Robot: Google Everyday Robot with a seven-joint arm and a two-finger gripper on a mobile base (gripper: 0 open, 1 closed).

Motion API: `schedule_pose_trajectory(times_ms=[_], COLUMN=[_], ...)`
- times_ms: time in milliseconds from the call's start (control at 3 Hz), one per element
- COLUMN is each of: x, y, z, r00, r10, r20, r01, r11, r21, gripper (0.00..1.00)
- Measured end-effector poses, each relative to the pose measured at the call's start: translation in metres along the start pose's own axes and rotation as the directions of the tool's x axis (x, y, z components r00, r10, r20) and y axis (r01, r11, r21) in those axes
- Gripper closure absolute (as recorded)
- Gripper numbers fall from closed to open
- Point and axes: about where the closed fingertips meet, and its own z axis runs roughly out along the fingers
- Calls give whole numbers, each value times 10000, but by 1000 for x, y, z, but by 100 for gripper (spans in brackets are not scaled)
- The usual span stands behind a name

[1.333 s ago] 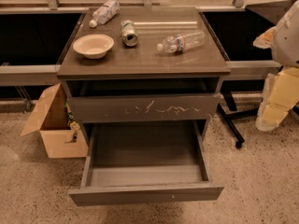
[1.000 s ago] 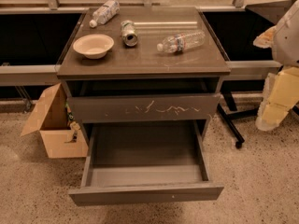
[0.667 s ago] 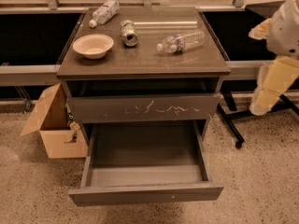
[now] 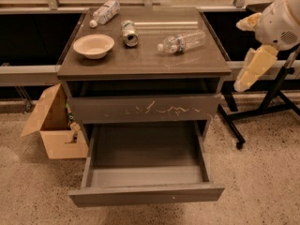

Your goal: Place water bottle into middle drawer

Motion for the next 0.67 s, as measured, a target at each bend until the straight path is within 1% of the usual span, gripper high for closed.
schedule_pose_trajectory(times_ms=[333,667], x=[-7,-7], y=[-23,-23], z=[30,30], r00=[9923,9923], r10=[347,344], r20=[1185,1189], r01=[-352,-350], r11=[9994,9994], r21=[28,27], gripper=[0,0])
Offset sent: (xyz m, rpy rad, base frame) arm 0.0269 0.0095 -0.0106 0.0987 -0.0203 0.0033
